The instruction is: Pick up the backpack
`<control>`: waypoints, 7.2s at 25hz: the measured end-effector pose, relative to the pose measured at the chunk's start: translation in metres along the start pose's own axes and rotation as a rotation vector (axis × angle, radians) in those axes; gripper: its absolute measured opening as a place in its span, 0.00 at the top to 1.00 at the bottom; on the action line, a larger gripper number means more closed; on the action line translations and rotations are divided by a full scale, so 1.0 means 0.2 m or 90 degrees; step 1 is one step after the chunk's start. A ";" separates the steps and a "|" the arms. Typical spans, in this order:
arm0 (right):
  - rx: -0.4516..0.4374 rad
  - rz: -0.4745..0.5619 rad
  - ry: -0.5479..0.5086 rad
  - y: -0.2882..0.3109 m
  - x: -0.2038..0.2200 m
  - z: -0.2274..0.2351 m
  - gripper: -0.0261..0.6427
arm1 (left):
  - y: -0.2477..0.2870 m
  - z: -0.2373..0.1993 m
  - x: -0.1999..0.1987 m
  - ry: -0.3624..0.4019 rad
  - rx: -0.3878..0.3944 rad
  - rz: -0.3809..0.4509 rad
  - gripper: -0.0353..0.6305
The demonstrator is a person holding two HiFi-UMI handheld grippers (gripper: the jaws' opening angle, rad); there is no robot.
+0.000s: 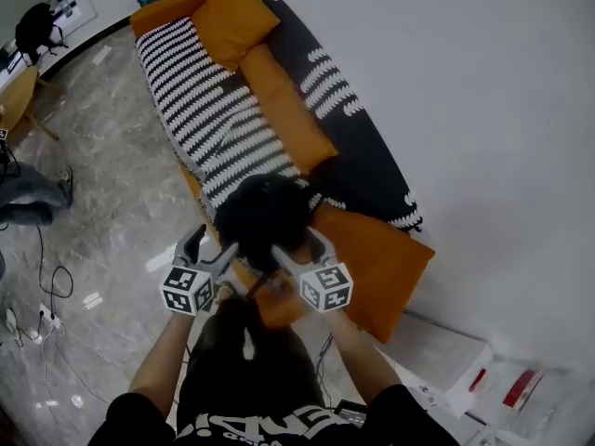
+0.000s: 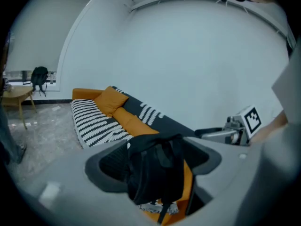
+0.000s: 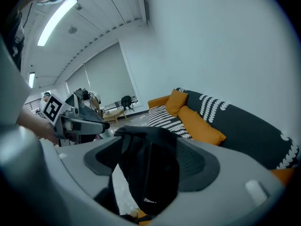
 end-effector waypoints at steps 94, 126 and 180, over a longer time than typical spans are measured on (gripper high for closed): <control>-0.215 0.088 -0.095 -0.80 -0.14 -0.72 0.88 | -1.01 0.74 -0.08 0.008 0.026 0.128 0.82; -0.247 0.082 -0.142 -1.61 0.64 -1.40 0.88 | -1.81 1.47 0.74 0.011 0.029 0.141 0.81; -0.246 0.084 -0.146 -1.67 0.80 -1.35 0.89 | -1.75 1.57 0.89 0.033 0.064 0.143 0.82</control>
Point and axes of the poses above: the fingertips, and each gripper's own axes: y forward along the fingers, z to its right, x out of its underside, the point moved 9 cm from there along -y, backward along the fingers, and after that the axes turned 13 degrees about -z, right-handed, at the moved point
